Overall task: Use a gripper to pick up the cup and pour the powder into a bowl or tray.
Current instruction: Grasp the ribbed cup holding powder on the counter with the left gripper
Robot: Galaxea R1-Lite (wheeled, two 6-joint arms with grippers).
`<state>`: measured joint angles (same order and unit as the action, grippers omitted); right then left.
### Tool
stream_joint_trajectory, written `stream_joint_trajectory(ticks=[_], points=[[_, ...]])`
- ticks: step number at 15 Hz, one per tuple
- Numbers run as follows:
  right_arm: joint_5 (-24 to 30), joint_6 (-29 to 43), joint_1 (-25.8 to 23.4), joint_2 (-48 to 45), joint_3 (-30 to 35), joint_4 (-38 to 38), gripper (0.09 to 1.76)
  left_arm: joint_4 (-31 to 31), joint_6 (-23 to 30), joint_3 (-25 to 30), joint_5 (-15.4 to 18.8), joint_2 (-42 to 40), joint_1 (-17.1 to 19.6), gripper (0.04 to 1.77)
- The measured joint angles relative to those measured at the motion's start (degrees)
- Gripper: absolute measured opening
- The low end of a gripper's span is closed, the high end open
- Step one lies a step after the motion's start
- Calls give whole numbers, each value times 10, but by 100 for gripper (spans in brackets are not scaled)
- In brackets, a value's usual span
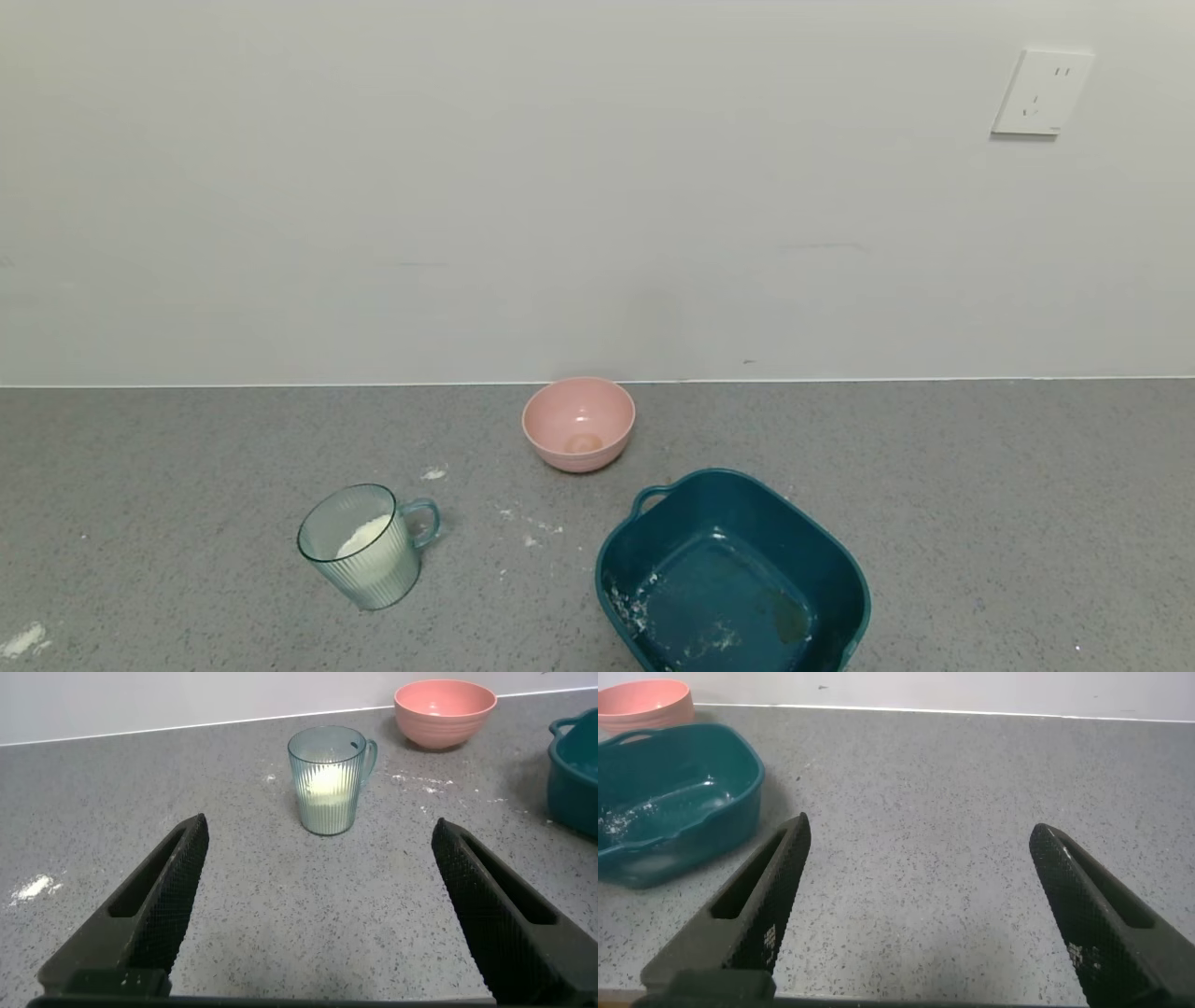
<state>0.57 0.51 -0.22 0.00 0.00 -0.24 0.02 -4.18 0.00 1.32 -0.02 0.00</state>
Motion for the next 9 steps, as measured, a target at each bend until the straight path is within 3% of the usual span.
stream_joint_trajectory(ticks=[9], points=[[0,0,0,0,0,0,171,7,0,-2,1,0,0,172]])
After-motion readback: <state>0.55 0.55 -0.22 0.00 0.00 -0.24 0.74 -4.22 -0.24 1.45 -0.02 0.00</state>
